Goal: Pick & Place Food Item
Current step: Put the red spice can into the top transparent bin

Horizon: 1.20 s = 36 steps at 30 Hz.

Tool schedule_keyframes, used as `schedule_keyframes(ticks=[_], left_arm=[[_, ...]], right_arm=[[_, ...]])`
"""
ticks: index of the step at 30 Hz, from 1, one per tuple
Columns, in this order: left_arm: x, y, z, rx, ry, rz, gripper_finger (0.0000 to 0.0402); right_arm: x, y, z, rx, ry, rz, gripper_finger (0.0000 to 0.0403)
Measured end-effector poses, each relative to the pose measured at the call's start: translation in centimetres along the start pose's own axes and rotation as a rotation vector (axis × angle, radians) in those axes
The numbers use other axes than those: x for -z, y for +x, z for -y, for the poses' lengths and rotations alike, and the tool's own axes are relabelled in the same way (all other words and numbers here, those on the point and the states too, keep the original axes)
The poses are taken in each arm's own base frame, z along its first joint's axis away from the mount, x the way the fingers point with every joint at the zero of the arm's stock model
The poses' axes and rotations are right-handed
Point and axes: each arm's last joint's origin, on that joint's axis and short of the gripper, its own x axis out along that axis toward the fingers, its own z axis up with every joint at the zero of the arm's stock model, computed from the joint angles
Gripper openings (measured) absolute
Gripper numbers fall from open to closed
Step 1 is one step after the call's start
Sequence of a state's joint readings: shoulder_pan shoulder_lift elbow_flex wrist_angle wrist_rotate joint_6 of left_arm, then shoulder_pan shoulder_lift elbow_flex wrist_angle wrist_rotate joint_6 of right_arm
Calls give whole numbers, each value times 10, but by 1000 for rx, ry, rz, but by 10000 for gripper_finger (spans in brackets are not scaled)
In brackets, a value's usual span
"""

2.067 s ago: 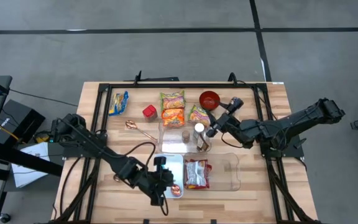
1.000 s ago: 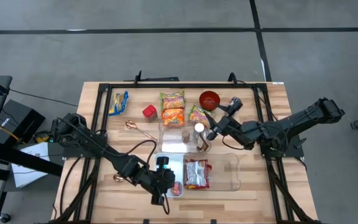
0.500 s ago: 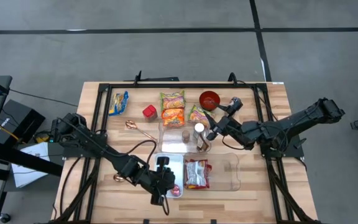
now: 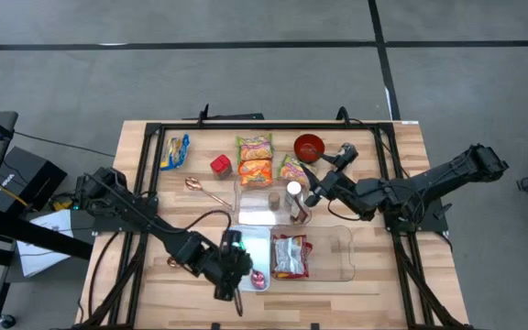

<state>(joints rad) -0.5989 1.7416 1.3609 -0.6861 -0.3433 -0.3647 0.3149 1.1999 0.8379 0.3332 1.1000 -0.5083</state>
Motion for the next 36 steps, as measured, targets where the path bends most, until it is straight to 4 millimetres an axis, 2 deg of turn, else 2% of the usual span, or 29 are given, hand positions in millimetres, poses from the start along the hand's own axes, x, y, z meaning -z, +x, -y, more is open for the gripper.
schedule_keyframes(ticks=[6,11,15,20,25,29,33,36], left_arm=[[23,-13,11,-39,-77,-142,140],[36,-40,15,-80,-225,-170,140],[51,-65,25,-156,-292,-122,140],[65,-90,31,-308,-231,51,140],[63,-102,15,-535,-147,254,140],[53,-99,-8,-717,-127,355,140],[42,-91,-33,-835,-164,354,140],[44,-77,-52,-907,-185,308,140]], right_arm=[[0,0,0,-1,-2,-1,221],[0,0,0,0,1,-2,221],[0,0,0,1,0,-2,221],[0,1,0,3,0,-3,221],[2,5,2,17,5,-14,221],[5,9,4,29,4,-33,221],[10,14,5,38,-4,-63,221],[14,17,7,47,-13,-86,221]])
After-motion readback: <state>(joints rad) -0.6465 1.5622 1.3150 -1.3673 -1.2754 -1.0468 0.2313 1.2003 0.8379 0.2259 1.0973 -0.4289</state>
